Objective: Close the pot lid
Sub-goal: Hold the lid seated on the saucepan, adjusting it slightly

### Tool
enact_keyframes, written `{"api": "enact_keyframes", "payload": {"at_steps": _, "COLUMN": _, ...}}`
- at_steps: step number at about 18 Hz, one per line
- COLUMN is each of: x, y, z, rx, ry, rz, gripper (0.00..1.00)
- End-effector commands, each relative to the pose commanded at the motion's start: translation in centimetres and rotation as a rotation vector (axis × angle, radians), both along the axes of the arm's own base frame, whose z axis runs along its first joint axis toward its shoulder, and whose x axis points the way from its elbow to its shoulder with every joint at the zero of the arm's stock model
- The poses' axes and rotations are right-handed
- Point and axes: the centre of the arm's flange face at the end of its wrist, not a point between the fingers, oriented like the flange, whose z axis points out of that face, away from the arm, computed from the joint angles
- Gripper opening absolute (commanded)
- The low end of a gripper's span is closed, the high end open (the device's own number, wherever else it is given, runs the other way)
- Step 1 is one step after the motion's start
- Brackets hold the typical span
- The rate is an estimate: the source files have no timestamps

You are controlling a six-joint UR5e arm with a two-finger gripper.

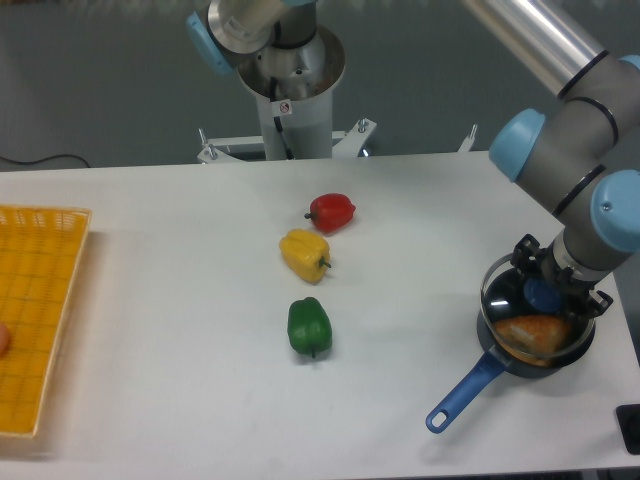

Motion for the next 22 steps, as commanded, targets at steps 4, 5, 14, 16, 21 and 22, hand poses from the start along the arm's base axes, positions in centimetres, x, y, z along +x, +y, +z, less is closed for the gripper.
{"api": "enact_keyframes", "payload": {"at_steps": 4, "x": -0.3, "y": 0.2, "z": -0.3, "rx": 0.008, "ry": 0.000, "rz": -0.001, "gripper": 0.53}}
{"api": "enact_keyframes", "payload": {"at_steps": 5, "x": -0.3, "y": 0.3, "z": -0.1, "rx": 0.011, "ry": 0.004, "rz": -0.004, "gripper": 0.53}}
{"api": "enact_keyframes", "payload": {"at_steps": 14, "x": -0.8, "y": 0.1, "z": -0.1, "rx": 0.030, "ry": 0.004, "rz": -0.006, "gripper": 0.53}}
{"api": "enact_keyframes", "payload": {"at_steps": 16, "x": -1.0, "y": -0.2, "z": -0.1, "rx": 0.033, "ry": 0.006, "rz": -0.006, "gripper": 0.53}}
{"api": "enact_keyframes", "payload": {"at_steps": 21, "x": -1.2, "y": -0.3, "z": -0.2, "rx": 0.056, "ry": 0.003, "rz": -0.019, "gripper": 0.53}}
{"api": "enact_keyframes", "payload": {"at_steps": 22, "x": -1.2, "y": -0.2, "z": -0.2, "rx": 0.057, "ry": 0.006, "rz": -0.019, "gripper": 0.53}}
